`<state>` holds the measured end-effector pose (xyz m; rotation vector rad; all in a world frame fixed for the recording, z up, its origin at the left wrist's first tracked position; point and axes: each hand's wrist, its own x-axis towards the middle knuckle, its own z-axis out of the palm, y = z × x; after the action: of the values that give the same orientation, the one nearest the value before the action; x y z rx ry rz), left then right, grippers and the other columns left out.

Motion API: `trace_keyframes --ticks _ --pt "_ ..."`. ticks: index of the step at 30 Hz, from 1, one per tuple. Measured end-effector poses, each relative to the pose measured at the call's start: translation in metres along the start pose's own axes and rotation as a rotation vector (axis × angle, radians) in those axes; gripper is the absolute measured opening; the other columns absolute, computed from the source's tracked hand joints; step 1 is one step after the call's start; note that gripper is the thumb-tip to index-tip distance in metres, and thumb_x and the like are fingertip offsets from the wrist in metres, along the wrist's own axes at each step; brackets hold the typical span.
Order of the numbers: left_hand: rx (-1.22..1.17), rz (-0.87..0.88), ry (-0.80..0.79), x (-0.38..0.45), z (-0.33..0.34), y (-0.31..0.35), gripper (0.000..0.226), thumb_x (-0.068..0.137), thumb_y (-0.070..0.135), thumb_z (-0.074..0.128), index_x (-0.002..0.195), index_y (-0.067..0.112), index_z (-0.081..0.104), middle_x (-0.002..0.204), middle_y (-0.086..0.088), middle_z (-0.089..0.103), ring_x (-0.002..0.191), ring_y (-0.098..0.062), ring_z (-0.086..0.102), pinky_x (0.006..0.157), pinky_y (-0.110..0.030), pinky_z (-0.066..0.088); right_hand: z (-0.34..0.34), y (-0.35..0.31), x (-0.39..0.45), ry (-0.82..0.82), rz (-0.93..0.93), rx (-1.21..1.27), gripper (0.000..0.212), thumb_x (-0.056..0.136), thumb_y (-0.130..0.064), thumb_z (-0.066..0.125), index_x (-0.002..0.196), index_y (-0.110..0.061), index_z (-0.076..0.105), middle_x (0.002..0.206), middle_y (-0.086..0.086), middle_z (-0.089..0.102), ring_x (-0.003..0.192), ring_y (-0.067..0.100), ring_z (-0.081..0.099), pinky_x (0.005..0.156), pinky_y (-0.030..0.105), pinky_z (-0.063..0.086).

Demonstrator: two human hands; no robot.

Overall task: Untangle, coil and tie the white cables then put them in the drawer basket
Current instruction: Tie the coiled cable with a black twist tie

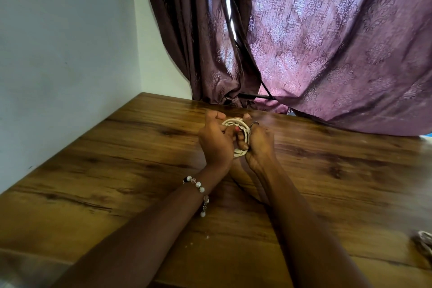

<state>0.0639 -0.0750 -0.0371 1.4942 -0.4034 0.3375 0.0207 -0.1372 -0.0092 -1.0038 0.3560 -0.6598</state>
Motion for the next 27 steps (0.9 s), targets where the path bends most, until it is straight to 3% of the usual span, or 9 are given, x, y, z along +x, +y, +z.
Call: trace_keyframes --ticks 5,10,13,17,20,22,23,27 --pt "0.093 0.089 0.065 -0.004 -0.003 0.008 0.032 0.075 0.003 0.074 0.100 0.010 0.056 0.067 0.003 0.064 0.060 -0.020 0.065 0.057 -0.039 0.053 0.003 -0.002 -0.001 0.014 0.035 -0.007 0.029 0.096 -0.016 0.051 0.071 -0.001 0.051 0.047 0.011 0.049 0.026 0.012 0.031 0.030 0.013 0.021" --pt "0.151 0.089 0.021 -0.005 -0.005 0.012 0.033 0.077 0.004 0.072 0.105 0.008 0.056 0.072 -0.005 0.067 0.065 -0.022 0.065 0.061 -0.040 0.052 0.003 -0.004 -0.004 0.049 0.035 -0.045 0.031 0.097 -0.015 0.051 0.070 0.001 0.053 0.042 0.010 0.047 0.025 0.012 0.032 0.030 0.013 0.020" --pt "0.222 0.070 -0.093 -0.002 -0.008 0.017 0.035 0.076 0.007 0.074 0.106 0.010 0.056 0.073 -0.005 0.062 0.066 -0.021 0.060 0.061 -0.036 0.050 -0.002 -0.006 -0.004 0.092 -0.005 -0.052 0.023 0.096 -0.013 0.053 0.077 -0.001 0.061 0.043 0.006 0.049 0.027 0.010 0.033 0.029 0.013 0.019" --pt "0.101 -0.255 -0.342 0.009 -0.011 0.018 0.036 0.067 0.015 0.085 0.090 0.016 0.058 0.073 -0.013 0.070 0.056 -0.027 0.066 0.053 -0.038 0.057 -0.013 -0.009 -0.002 0.125 -0.039 -0.114 0.014 0.093 -0.006 0.056 0.088 -0.005 0.069 0.051 0.001 0.063 0.027 0.006 0.034 0.030 0.010 0.021" --pt "-0.216 -0.562 -0.525 0.019 -0.025 0.030 0.023 0.077 0.004 0.076 0.093 0.009 0.059 0.062 -0.011 0.066 0.040 -0.013 0.057 0.041 -0.022 0.050 -0.018 -0.013 -0.002 0.118 -0.053 -0.118 0.014 0.091 0.000 0.054 0.091 -0.005 0.067 0.066 -0.001 0.071 0.027 0.006 0.035 0.031 0.009 0.021" --pt "-0.383 -0.696 -0.628 0.029 -0.037 0.036 0.007 0.084 0.002 0.067 0.090 0.005 0.063 0.057 -0.007 0.065 0.039 -0.007 0.055 0.038 -0.015 0.046 -0.019 -0.014 -0.001 0.106 -0.069 -0.107 0.011 0.089 0.000 0.056 0.092 -0.007 0.063 0.080 0.002 0.075 0.028 0.007 0.036 0.032 0.009 0.021" --pt "-0.460 -0.751 -0.661 0.034 -0.042 0.038 0.003 0.087 0.003 0.063 0.089 0.002 0.064 0.058 -0.006 0.065 0.041 -0.006 0.056 0.040 -0.014 0.047 -0.019 -0.014 -0.001 0.105 -0.075 -0.093 0.011 0.088 0.000 0.058 0.093 -0.009 0.060 0.085 0.004 0.075 0.028 0.008 0.036 0.033 0.008 0.021" --pt "-0.716 -0.878 -0.620 0.047 -0.053 0.039 0.020 0.094 -0.006 0.043 0.090 -0.007 0.063 0.071 -0.013 0.070 0.058 -0.013 0.068 0.051 -0.018 0.055 -0.021 -0.015 0.000 0.139 -0.056 -0.082 0.014 0.087 -0.002 0.063 0.096 -0.010 0.057 0.088 0.007 0.075 0.029 0.009 0.041 0.032 0.009 0.023"
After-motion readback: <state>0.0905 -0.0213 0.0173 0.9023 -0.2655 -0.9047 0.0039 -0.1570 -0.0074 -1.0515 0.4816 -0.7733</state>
